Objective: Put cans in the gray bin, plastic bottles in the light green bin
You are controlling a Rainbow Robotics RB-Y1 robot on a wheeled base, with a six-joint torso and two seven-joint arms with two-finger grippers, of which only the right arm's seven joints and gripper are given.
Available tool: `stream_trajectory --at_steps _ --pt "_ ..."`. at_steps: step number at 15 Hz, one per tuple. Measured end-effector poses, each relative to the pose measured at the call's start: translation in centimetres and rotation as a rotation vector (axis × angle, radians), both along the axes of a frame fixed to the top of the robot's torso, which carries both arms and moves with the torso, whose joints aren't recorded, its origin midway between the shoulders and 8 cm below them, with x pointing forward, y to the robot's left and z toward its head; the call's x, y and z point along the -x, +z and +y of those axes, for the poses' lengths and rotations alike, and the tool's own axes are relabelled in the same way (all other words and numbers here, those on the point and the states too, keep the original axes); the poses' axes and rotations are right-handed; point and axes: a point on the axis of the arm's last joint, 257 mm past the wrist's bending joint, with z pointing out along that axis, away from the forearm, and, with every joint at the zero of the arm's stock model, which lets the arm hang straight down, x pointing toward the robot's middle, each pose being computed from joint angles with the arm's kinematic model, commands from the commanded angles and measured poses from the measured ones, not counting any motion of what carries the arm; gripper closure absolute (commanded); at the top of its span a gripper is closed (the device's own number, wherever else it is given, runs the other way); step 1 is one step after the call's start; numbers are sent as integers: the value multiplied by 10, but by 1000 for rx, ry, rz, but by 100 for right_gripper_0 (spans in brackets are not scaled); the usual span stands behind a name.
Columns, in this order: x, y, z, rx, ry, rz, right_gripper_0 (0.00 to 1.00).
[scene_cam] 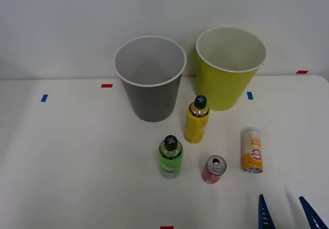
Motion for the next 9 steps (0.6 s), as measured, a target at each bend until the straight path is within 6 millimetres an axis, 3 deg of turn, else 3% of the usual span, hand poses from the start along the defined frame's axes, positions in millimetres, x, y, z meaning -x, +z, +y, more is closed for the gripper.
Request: stream_trajectory --at_steps 9 --pt "0 0 0 0 0 0 0"
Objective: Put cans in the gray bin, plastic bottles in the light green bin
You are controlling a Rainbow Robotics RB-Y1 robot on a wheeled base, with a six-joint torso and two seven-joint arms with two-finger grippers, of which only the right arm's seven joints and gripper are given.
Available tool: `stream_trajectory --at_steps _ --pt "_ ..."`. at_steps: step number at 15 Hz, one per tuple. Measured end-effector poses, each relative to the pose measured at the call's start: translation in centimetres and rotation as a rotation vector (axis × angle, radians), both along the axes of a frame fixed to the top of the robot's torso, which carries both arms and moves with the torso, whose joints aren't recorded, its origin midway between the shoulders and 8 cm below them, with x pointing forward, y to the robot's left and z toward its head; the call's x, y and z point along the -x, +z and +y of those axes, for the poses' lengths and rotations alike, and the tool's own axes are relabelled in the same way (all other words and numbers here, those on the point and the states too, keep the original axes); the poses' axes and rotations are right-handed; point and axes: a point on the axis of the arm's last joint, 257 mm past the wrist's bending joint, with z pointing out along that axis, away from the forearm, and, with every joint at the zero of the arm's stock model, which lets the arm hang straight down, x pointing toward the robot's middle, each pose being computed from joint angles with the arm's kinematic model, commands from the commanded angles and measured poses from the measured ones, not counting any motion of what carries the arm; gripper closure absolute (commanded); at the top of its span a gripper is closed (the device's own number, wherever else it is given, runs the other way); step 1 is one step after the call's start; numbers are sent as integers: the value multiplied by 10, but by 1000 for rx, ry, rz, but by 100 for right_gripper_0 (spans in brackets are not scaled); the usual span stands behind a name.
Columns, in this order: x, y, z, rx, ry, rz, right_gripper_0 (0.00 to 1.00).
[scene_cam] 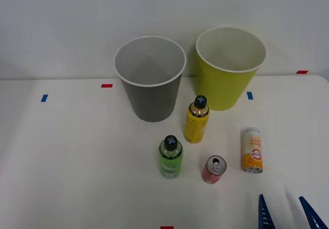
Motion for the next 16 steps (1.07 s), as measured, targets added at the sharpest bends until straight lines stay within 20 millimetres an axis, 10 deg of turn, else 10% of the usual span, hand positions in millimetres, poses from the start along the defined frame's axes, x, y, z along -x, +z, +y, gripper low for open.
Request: stream_trajectory --at_steps 16 --pt "0 0 0 0 0 0 0"
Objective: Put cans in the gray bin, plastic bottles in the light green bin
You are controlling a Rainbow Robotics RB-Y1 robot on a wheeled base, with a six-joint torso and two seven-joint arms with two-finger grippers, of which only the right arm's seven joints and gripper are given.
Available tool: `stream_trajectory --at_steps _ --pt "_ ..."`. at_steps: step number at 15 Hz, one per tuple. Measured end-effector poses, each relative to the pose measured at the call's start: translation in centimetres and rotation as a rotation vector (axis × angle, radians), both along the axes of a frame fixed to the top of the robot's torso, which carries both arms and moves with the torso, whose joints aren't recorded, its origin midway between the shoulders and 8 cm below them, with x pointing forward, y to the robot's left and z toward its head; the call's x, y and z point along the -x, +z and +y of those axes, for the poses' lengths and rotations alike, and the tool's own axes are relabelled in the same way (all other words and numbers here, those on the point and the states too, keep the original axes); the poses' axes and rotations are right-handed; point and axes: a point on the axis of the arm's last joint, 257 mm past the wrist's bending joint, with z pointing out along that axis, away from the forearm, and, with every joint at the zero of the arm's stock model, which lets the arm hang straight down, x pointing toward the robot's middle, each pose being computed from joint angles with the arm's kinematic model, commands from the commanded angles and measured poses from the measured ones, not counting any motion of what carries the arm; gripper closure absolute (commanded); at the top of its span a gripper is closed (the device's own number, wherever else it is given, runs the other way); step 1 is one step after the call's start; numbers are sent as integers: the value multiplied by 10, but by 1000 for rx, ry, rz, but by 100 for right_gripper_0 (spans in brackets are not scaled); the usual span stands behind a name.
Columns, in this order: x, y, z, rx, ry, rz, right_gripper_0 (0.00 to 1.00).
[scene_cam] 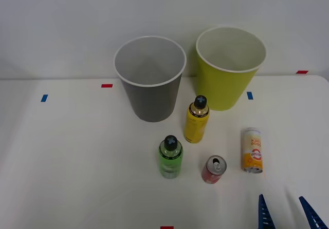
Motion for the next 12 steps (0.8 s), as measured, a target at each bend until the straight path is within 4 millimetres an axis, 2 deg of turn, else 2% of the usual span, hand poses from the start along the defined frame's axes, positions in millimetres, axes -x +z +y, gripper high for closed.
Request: stream_trajectory --at_steps 10,11,12 --pt "0 0 0 0 0 0 0" --pt "1 -2 0 -2 -1 6 0" --pt "5 -17 1 -4 -4 40 0"
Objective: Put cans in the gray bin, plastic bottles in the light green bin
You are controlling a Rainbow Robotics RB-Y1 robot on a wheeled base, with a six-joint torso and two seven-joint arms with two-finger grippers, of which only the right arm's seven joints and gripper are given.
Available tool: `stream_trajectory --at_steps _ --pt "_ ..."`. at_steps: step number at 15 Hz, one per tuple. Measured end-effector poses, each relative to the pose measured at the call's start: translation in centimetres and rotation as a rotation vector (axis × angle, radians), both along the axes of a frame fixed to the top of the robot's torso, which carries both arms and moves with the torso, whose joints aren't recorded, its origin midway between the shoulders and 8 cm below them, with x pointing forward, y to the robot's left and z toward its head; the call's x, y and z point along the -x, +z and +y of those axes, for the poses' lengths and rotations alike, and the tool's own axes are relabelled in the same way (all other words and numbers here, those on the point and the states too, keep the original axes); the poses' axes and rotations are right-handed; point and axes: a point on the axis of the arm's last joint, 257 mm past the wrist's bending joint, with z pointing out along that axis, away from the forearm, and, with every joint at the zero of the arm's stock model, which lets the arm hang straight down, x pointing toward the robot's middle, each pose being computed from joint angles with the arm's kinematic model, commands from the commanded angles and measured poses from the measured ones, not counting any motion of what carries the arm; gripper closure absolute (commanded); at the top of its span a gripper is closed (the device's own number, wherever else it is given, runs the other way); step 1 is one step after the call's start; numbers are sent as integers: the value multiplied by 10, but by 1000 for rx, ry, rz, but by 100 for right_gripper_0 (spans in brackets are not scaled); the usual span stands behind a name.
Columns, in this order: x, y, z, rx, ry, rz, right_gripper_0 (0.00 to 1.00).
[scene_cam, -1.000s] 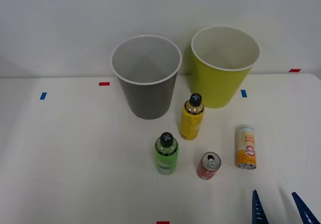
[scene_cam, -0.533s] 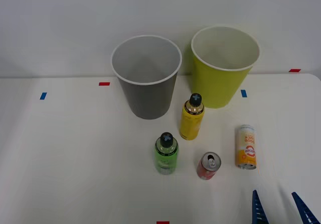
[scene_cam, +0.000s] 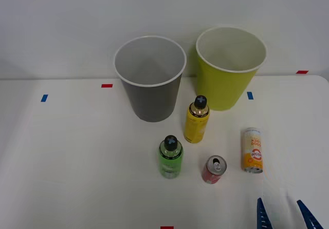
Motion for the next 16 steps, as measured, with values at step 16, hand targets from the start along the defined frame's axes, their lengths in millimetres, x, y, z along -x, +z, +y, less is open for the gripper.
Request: stream_trajectory --at_steps 16 --pt "-54 85 26 57 140 -21 0"
